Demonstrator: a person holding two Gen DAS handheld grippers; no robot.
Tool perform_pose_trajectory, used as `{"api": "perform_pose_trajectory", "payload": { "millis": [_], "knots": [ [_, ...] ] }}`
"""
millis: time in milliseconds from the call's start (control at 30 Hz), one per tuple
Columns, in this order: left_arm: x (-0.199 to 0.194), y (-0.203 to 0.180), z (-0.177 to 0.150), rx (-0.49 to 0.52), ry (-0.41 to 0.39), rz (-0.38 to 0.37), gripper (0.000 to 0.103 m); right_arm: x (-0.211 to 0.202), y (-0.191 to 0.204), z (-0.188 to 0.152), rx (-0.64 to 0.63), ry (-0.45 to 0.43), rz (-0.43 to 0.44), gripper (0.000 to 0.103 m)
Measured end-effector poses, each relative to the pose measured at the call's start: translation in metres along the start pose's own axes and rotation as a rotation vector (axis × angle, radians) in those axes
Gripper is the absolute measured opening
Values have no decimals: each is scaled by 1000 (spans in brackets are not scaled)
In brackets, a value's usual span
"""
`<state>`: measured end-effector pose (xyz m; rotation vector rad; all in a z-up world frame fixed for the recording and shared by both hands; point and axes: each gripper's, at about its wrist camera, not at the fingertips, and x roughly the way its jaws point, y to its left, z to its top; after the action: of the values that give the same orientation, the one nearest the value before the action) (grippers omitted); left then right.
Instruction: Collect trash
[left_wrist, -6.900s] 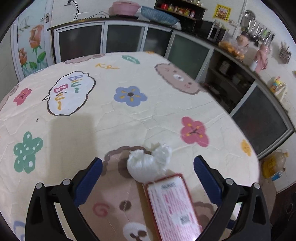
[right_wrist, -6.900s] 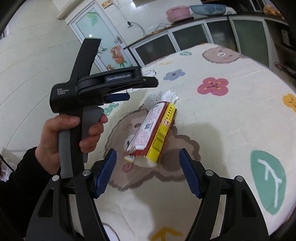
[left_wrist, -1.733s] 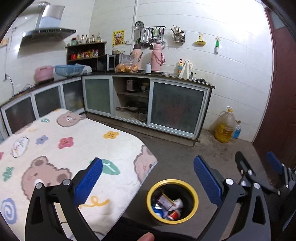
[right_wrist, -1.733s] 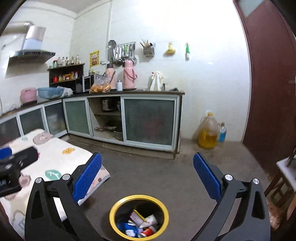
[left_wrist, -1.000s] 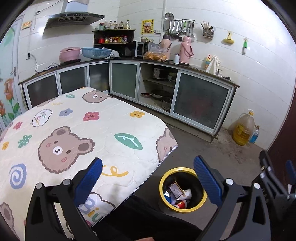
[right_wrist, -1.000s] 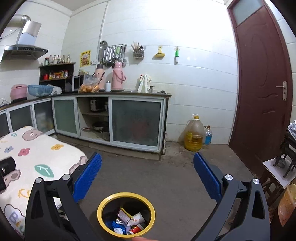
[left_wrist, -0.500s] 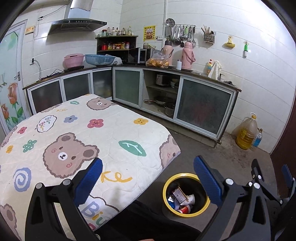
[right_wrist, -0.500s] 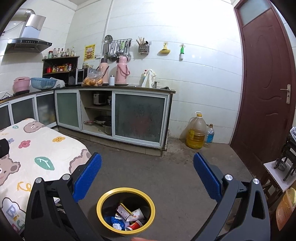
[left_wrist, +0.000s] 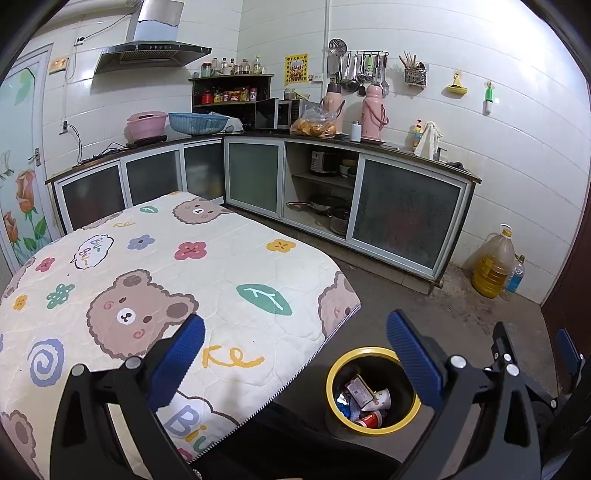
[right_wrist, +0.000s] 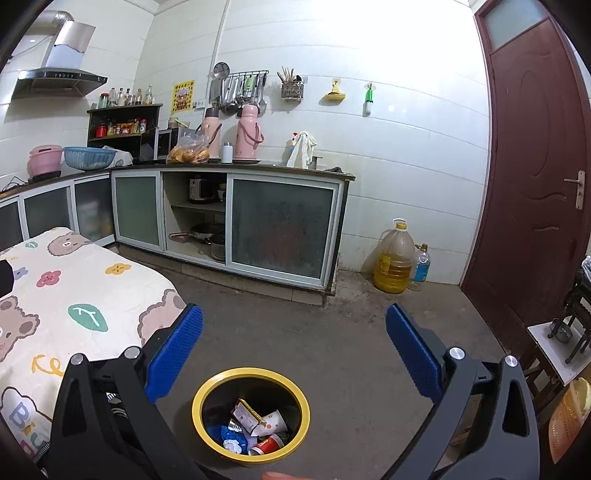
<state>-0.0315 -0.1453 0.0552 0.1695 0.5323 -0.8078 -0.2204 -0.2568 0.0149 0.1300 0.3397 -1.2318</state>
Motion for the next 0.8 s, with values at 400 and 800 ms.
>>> {"api": "perform_pose_trajectory", "payload": {
  "millis": [400, 800],
  "knots": [
    [1, -2, 0, 9, 1, -5, 95, 7, 3, -1, -12, 12, 2, 95],
    [5, 2, -2, 15, 10, -25, 95, 11, 4, -7, -15, 21, 1, 95]
  ]
}}
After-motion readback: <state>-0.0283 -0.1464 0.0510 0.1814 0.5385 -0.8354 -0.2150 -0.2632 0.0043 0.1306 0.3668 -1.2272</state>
